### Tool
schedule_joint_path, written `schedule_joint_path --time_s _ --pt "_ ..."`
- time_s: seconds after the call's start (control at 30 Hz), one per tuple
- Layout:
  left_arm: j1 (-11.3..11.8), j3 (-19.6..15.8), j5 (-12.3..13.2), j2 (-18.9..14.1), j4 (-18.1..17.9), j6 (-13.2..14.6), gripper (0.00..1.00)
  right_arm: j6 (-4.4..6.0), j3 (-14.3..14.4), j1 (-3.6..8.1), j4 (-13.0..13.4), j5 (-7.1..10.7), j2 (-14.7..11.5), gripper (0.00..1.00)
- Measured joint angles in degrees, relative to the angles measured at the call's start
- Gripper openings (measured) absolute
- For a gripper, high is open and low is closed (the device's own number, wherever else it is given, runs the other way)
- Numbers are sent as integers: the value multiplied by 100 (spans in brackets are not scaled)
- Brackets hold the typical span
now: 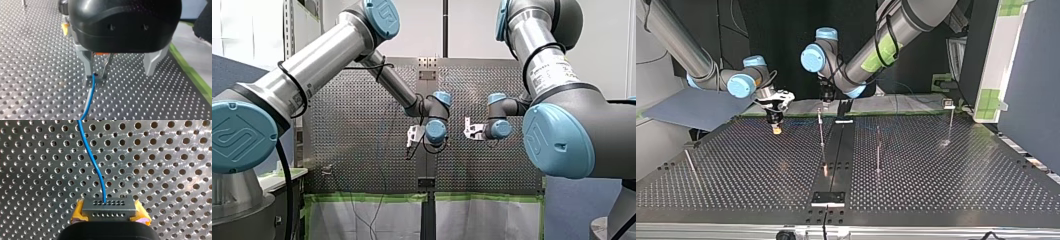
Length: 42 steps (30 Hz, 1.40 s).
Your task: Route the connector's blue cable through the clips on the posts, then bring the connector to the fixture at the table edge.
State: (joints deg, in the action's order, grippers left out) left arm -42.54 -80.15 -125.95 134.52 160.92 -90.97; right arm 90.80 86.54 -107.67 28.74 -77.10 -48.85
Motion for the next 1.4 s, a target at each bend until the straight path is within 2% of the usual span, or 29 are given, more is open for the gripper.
schedule_joint_path --time_s 0.2,1.4 --pt "-43 -1 -89 -1 -47 -17 100 1 0 -2 -7 5 0 0" --pt "-126 1 -132 -37 -69 -53 100 16 2 -13 -8 19 2 0"
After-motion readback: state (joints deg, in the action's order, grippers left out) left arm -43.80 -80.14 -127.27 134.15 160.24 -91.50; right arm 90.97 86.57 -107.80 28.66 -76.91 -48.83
